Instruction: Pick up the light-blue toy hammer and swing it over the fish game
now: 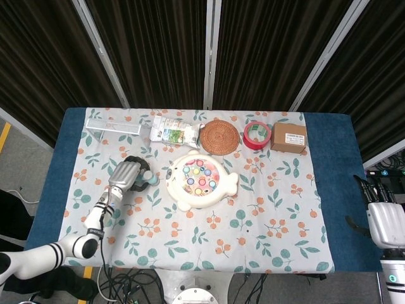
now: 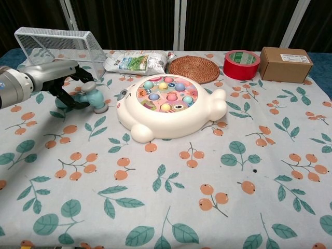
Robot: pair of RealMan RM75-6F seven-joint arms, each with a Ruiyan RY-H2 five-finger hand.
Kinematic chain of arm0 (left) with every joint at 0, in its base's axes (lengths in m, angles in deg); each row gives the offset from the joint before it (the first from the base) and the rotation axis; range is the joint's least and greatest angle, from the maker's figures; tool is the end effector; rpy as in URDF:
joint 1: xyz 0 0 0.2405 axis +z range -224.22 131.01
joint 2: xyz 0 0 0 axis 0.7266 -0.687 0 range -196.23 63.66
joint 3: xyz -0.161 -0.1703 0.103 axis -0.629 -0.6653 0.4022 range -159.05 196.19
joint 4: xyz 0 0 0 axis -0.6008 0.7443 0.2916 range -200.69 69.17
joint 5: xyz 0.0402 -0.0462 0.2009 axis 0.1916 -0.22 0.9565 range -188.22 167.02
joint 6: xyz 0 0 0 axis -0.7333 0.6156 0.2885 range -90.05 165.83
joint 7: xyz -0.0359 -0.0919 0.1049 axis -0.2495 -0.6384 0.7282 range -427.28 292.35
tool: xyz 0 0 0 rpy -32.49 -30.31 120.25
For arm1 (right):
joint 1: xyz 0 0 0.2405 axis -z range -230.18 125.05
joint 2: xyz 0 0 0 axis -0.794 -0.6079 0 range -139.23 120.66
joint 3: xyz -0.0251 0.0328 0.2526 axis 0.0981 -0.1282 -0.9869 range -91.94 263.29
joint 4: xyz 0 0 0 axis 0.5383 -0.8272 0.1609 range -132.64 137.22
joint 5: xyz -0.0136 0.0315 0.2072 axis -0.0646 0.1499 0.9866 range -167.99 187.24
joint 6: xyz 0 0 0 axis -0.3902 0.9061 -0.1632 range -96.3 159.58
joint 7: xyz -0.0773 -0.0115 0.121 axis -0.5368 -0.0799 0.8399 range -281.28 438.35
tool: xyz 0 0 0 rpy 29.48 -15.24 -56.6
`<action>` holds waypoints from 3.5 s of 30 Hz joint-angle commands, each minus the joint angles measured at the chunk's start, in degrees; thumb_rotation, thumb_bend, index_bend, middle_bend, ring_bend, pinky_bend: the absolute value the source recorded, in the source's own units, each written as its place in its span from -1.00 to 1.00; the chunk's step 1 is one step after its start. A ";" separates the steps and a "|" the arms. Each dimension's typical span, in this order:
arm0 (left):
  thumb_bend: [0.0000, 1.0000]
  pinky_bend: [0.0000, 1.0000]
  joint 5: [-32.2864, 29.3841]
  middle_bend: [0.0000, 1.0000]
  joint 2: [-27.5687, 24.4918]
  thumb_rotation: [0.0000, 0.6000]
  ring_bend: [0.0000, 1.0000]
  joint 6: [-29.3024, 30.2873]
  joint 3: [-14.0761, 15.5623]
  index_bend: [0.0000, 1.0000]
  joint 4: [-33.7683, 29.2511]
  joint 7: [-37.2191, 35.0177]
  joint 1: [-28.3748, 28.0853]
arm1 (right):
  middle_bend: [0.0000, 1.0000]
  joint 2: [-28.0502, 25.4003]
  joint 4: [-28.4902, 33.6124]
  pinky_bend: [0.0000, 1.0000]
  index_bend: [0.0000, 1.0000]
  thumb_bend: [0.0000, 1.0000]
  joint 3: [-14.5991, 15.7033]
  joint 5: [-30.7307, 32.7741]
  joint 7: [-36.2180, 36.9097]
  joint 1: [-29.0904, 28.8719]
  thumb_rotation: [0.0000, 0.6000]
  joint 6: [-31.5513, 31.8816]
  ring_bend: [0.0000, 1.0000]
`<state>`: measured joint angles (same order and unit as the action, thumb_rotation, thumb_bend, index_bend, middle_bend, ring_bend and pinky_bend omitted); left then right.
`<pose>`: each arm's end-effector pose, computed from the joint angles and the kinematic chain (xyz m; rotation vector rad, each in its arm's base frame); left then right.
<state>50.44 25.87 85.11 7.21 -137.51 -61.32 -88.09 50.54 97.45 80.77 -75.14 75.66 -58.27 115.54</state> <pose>-0.1969 0.3679 -0.0270 -1.7401 -1.2058 -0.8755 -0.3042 -0.1925 0.1817 1.3925 -0.8329 0.8672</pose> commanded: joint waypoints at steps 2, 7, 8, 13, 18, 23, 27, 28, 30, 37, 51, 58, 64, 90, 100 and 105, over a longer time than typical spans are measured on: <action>-0.22 -0.71 0.68 -0.35 0.19 1.00 -0.65 0.46 -0.07 0.04 0.47 -1.23 0.20 | -0.67 0.02 0.01 -0.77 -0.93 -0.78 -0.02 0.00 0.00 0.02 1.00 0.08 -0.91; -0.06 -0.64 3.06 -0.23 -0.08 1.00 -0.53 1.30 -0.08 0.09 1.43 -4.17 0.54 | -0.67 0.00 0.07 -0.77 -0.93 -0.78 0.00 -0.11 -0.05 0.09 1.00 0.27 -0.91; -0.05 -0.62 3.83 -0.20 -0.15 1.00 -0.50 1.65 -0.10 0.10 1.78 -5.19 0.67 | -0.67 0.02 0.07 -0.77 -0.93 -0.78 -0.02 -0.11 -0.08 0.13 1.00 0.37 -0.91; -0.02 -0.36 8.06 -0.04 -0.90 1.00 -0.30 3.02 0.00 0.15 3.52 -10.86 1.05 | -0.67 -0.04 0.27 -0.77 -0.93 -0.78 0.02 -0.19 -0.26 0.31 1.00 0.70 -0.91; 0.04 -0.14 13.57 0.08 -1.80 1.00 -0.15 5.18 0.70 0.17 5.33 -17.85 1.21 | -0.66 -0.12 0.67 -0.77 -0.93 -0.78 0.07 -0.60 -0.70 0.56 1.00 1.35 -0.91; 0.07 0.01 18.17 0.14 -2.41 1.00 -0.08 6.84 1.83 0.18 6.70 -22.84 0.72 | -0.65 -0.20 1.15 -0.77 -0.92 -0.78 0.08 -1.07 -1.28 0.95 1.00 2.33 -0.91; 0.08 0.07 21.55 0.15 -3.21 1.00 -0.08 7.55 2.83 0.18 6.92 -24.74 -0.38 | -0.65 -0.25 1.45 -0.77 -0.92 -0.78 0.14 -1.40 -1.66 1.29 1.00 3.04 -0.91; 0.08 0.07 22.39 0.15 -3.47 1.00 -0.07 7.76 3.07 0.18 6.92 -25.01 -0.70 | -0.65 -0.23 1.48 -0.77 -0.92 -0.78 0.14 -1.45 -1.73 1.39 1.00 3.23 -0.91; 0.09 0.09 24.54 0.16 -4.16 1.00 -0.06 8.26 3.74 0.19 6.72 -25.43 -1.54 | -0.65 -0.15 1.56 -0.77 -0.92 -0.78 0.14 -1.46 -1.80 1.58 1.00 3.56 -0.91; 0.15 0.15 28.23 0.21 -6.97 1.00 -0.01 6.19 4.78 0.22 3.63 -22.90 -5.38 | -0.64 0.17 1.48 -0.77 -0.91 -0.78 0.31 -1.73 -1.80 2.09 1.00 4.25 -0.91; 0.20 0.24 18.26 0.23 -11.34 1.00 0.04 -8.64 -1.29 0.22 -6.83 -6.22 -16.63 | -0.63 0.08 0.46 -0.77 -0.91 -0.76 0.66 -2.96 -1.00 2.99 1.00 5.65 -0.91; 0.20 0.24 8.52 0.23 -9.45 1.00 0.04 -12.47 -2.62 0.22 -5.37 1.52 -19.99 | -0.63 -0.25 -0.26 -0.77 -0.91 -0.76 0.62 -2.97 0.08 3.59 1.00 6.43 -0.91; 0.21 0.24 3.43 0.23 -8.06 1.00 0.04 -12.76 -1.79 0.22 -4.00 5.29 -21.15 | -0.62 -0.05 -0.93 -0.77 -0.91 -0.76 0.57 -2.84 0.83 3.48 1.00 5.98 -0.91; 0.21 0.24 -5.76 0.23 -6.43 1.00 0.04 -13.47 1.38 0.22 -1.74 11.42 -24.77 | -0.62 0.11 -1.58 -0.77 -0.91 -0.76 0.46 -2.04 1.56 4.10 1.00 5.90 -0.91; 0.21 0.25 -5.26 0.23 -8.83 1.00 0.04 -9.91 0.75 0.22 -4.95 9.61 -23.37 | -0.62 0.00 -1.47 -0.77 -0.91 -0.76 0.29 -2.27 1.57 4.40 1.00 6.56 -0.91; 0.21 0.25 -1.17 0.23 -13.16 1.00 0.04 -3.92 0.79 0.22 -10.69 4.56 -18.16 | -0.62 0.07 -1.90 -0.77 -0.91 -0.76 0.26 -2.74 2.15 4.22 1.00 6.50 -0.91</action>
<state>47.19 14.58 78.74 8.02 -145.99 -54.42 -108.60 50.59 95.57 81.03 -77.86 77.79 -54.03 122.06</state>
